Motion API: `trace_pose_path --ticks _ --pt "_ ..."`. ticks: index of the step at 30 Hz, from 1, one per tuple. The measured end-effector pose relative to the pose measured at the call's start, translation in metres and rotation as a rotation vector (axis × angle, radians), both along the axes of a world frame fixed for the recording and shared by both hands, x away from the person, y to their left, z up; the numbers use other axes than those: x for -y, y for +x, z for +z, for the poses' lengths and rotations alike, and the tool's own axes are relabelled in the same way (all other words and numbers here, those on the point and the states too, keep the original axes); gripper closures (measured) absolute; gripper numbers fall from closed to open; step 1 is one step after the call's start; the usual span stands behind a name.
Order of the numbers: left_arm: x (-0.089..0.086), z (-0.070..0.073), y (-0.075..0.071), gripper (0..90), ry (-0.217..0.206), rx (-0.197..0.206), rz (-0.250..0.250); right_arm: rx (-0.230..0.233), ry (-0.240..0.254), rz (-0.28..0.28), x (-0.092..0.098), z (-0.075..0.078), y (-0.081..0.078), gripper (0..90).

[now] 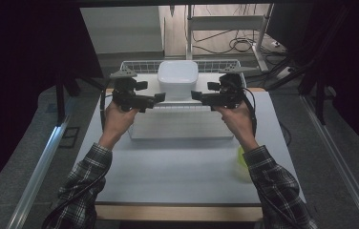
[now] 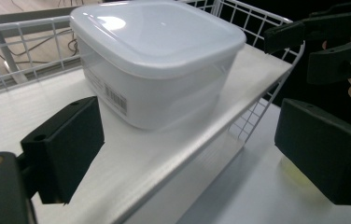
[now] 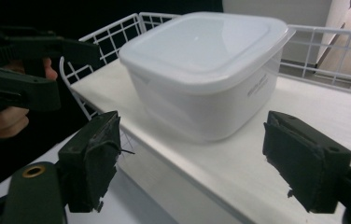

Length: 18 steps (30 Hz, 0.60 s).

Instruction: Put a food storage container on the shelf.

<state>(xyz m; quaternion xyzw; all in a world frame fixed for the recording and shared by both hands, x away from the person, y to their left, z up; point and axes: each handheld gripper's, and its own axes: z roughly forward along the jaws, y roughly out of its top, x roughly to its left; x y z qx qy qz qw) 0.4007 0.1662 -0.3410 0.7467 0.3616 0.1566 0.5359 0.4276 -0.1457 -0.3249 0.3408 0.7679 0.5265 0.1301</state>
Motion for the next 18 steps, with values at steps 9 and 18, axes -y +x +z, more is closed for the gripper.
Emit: trace_pose_path --ticks 9,18 --pt "-0.001 -0.014 -0.026 7.6 0.011 0.044 -0.049 0.014 -0.054 0.053 0.005 -0.019 -0.022 12.4" --pt "-0.001 -0.032 -0.052 8.7 0.014 0.038 -0.093 0.02 -0.082 0.089 0.012 -0.036 -0.047 7.7"
